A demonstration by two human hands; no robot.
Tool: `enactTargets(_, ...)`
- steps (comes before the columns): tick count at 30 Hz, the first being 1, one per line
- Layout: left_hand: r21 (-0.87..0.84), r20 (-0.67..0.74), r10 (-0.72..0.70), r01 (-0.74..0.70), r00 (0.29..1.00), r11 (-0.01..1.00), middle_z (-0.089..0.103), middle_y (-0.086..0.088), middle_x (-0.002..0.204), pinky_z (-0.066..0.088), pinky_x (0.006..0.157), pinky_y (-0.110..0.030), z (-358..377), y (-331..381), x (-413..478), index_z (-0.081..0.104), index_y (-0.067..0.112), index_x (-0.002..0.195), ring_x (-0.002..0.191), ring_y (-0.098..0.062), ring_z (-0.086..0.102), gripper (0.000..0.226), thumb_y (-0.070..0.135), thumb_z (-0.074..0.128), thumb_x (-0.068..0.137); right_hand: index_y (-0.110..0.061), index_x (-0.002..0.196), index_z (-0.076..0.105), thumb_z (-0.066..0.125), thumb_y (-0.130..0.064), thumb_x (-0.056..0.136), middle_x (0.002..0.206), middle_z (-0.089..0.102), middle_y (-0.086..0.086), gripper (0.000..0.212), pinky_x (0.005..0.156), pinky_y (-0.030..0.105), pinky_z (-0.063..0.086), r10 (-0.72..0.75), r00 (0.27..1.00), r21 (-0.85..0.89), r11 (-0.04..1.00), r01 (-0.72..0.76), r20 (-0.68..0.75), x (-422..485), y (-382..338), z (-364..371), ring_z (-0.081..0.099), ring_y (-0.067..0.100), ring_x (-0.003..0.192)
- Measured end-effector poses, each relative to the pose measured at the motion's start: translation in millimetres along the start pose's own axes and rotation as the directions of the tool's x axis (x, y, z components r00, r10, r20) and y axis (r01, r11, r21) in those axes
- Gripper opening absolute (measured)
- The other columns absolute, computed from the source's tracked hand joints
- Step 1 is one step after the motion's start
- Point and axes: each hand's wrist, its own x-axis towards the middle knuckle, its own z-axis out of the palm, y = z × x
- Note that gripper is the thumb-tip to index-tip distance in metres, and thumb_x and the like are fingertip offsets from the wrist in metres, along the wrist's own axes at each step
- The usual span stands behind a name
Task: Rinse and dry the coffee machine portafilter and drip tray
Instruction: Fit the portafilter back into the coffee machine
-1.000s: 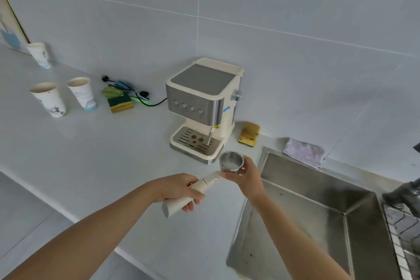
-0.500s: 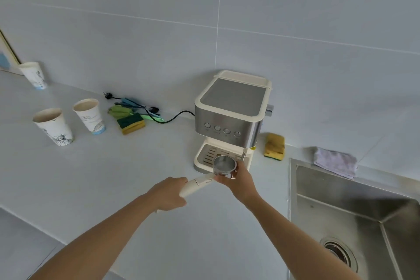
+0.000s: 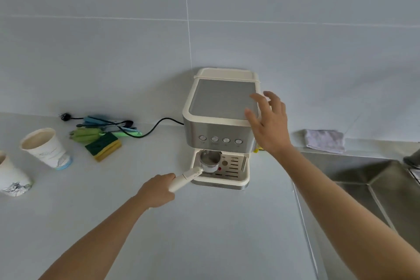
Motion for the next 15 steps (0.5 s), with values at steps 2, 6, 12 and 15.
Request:
enactTargets(2, 0.016, 0.001, 0.031, -0.031, 1.0, 0.999, 0.051, -0.001, 0.088, 0.038, 0.066, -0.027, -4.4, -4.6, 11.9, 0.04, 0.016, 0.091, 0.079, -0.022, 0.051, 0.017, 0.016, 0.054, 0.081, -0.022, 0.139, 0.037, 0.039, -0.039, 0.095, 0.151, 0.024, 0.01, 0.047, 0.109, 0.038, 0.022, 0.101, 0.988, -0.029, 0.995, -0.098, 0.114, 9.7, 0.7, 8.3, 0.022, 0.03, 0.137)
enactTargets(6, 0.049, -0.002, 0.111, -0.111, 0.994, 0.993, 0.044, 0.004, 0.072, 0.032, 0.055, -0.026, -19.7, -9.3, 34.6, 0.036, 0.02, 0.077, 0.075, -0.024, 0.049, 0.017, 0.014, 0.053, 0.079, -0.014, 0.147, 0.02, 0.034, -0.034, 0.098, 0.155, 0.014, 0.009, 0.055, 0.117, 0.039, 0.014, 0.185, 0.961, -0.038, 0.983, -0.181, 0.208, 17.4, -2.2, 21.5, 0.011, 0.026, 0.143)
enactTargets(12, 0.056, -0.018, 0.214, -0.212, 0.977, 0.976, 0.041, 0.006, 0.067, 0.027, 0.05, -0.025, -32.6, -7.1, 60.4, 0.03, 0.022, 0.067, 0.072, -0.025, 0.047, 0.027, 0.014, 0.054, 0.078, 0.001, 0.086, 0.053, 0.027, -0.016, 0.088, 0.092, 0.051, 0.026, 0.031, 0.068, 0.039, 0.046, -0.168, 0.971, -0.31, 0.926, 0.214, 0.167, 20.1, 13.5, 30.7, 0.028, 0.027, 0.094)
enactTargets(15, 0.072, -0.004, 0.249, -0.249, 0.968, 0.966, 0.041, 0.007, 0.067, 0.026, 0.049, -0.025, -34.9, -5.0, 68.1, 0.033, 0.02, 0.072, 0.072, -0.024, 0.046, 0.023, 0.014, 0.055, 0.078, -0.006, 0.074, 0.04, 0.036, -0.009, 0.082, 0.074, 0.051, 0.018, 0.01, 0.055, 0.029, 0.038, -0.377, 0.921, -0.416, 0.825, 0.383, 0.1, 25.0, 26.8, 35.3, 0.028, 0.025, 0.081)
